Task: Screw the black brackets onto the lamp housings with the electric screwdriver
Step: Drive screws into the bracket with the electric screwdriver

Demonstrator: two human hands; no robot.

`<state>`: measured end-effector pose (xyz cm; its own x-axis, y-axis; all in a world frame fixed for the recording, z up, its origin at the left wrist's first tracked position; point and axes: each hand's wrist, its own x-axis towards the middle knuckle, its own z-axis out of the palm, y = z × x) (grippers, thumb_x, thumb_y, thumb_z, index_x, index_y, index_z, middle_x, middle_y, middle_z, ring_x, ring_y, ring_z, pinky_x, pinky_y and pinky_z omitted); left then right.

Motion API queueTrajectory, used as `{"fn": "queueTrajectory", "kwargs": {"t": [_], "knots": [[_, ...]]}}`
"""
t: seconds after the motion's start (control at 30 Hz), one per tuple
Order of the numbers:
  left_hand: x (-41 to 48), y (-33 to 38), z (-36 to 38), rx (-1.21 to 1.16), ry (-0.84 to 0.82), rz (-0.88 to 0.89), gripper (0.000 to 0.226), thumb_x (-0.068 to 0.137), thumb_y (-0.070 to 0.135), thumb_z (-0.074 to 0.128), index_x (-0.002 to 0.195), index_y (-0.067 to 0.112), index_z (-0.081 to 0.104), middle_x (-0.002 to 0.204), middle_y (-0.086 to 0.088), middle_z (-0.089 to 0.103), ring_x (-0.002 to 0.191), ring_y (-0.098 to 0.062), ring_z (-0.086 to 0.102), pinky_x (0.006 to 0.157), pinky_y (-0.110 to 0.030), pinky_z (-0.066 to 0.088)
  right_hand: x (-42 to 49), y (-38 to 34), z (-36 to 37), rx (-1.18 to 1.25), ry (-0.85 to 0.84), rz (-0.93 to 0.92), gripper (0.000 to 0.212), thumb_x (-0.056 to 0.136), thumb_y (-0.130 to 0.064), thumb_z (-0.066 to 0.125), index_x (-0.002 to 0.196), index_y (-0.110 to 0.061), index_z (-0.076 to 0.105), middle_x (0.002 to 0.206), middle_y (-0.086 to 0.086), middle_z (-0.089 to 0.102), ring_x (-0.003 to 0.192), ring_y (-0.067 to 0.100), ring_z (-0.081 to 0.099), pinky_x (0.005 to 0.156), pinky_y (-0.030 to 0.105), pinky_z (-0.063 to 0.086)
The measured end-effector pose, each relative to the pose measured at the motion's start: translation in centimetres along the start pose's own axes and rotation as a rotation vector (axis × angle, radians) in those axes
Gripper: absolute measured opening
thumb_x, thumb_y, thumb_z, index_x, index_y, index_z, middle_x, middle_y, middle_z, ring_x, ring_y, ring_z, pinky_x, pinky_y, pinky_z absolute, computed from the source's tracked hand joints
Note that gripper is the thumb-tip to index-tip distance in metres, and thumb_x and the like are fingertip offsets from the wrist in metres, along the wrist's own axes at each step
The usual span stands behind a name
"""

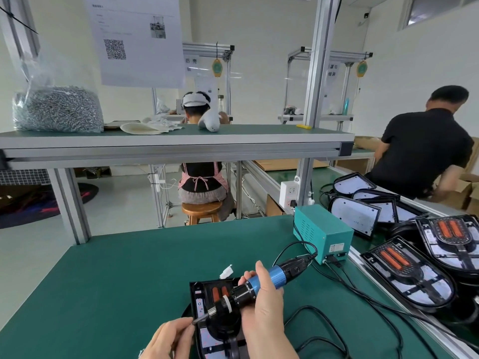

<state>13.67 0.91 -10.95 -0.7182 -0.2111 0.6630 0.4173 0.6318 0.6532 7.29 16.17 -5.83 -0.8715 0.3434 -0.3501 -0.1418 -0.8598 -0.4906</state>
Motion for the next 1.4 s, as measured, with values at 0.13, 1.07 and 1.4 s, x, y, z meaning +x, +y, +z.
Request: {"fn": "queueTrajectory", "kwargs": {"t": [0.13,1.07,1.4], "knots": [[0.1,0.1,-0.2,-0.028,0.028,0.035,0.009,0.078,0.032,0.064,0.072,0.035,0.070,0.076,0.022,0.065,0.058,0.004,0.060,0.054,-0.011,0.046,0.0,0.0,0.0,-0.031,-0.019,-0.006,0.034,0.092,-0.007,0.071,0.117,-0.013,0.049,0.088,0.015,0.052,0.069,0.024,0.053,0.070,0.039,0.050],[-0.3,1.7,-0.4,0.061,-0.023,0.167,0.031,0.084,0.031,0.052,0.073,0.015,0.077,0.073,0.014,0.066,0.070,0.007,0.052,0.064,0.002,0.038,0.6,0.1,-0.6,-0.141,-0.056,0.002,0.033,0.092,-0.007,0.070,0.115,-0.012,0.046,0.081,0.014,0.058,0.064,0.022,0.057,0.061,0.034,0.052],[-0.3,1.4,-0.3,0.096,-0.027,0.178,0.028,0.085,0.031,0.054,0.077,0.018,0.078,0.075,0.015,0.067,0.069,0.003,0.056,0.060,-0.009,0.044,0.8,0.0,-1.0,-0.157,-0.071,0.028,0.032,0.091,-0.011,0.072,0.112,-0.012,0.047,0.068,0.009,0.063,0.059,0.021,0.059,0.063,0.036,0.052]]}}
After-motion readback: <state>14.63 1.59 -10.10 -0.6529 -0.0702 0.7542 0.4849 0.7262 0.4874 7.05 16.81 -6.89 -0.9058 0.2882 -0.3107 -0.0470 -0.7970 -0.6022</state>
